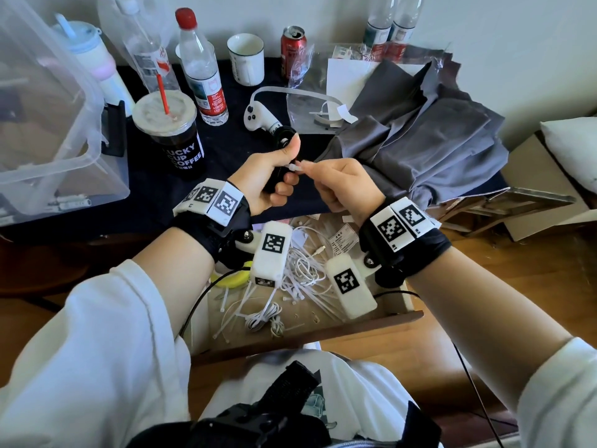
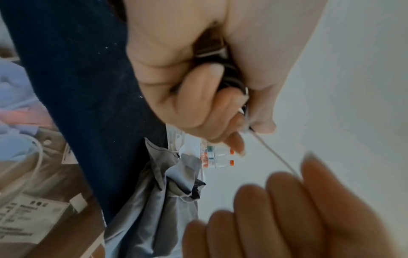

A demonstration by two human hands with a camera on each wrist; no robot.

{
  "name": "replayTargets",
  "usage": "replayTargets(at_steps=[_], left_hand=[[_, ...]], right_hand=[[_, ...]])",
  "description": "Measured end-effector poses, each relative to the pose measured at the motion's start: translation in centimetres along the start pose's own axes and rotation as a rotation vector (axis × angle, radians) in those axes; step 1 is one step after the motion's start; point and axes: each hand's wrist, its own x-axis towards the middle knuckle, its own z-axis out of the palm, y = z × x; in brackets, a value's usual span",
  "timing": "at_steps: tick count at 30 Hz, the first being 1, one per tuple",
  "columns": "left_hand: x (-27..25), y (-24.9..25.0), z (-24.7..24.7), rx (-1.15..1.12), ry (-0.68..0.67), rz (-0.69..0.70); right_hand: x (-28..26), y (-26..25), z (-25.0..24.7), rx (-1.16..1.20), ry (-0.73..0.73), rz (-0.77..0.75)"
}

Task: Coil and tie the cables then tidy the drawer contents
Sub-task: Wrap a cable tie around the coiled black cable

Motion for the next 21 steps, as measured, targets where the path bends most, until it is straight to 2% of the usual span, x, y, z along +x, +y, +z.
replayTargets(at_steps=[3,5,8,11,16,21], left_hand=[[-0.1,-0.3,0.1,-0.004,0.018,-0.018],[-0.1,-0.4,0.2,0.02,0.036,-0.016],[0.2,-1.0,0.8,0.146,0.069,0.032],[0.3,-1.6,1.4,0.251,0.102,0.07],[0.1,-1.5,1.6,0.276,0.108,0.114],[0.0,-1.5,1.7,0.314,0.08,0.139]], right_hand=[[0.7,1.2,-1.1,-0.177,0.041,-0.039],[1.1,2.5,-1.9,-0.439,0.066,-0.052],[1.7,3.4,-2.2,-0.807,0.068,0.01],[2.1,3.1,-1.9,-0.957,0.091,0.036],[2.2,3.3,-2.0,-1.219,0.096,-0.006],[2.4,3.5,-2.5,-1.28,0.084,0.069]])
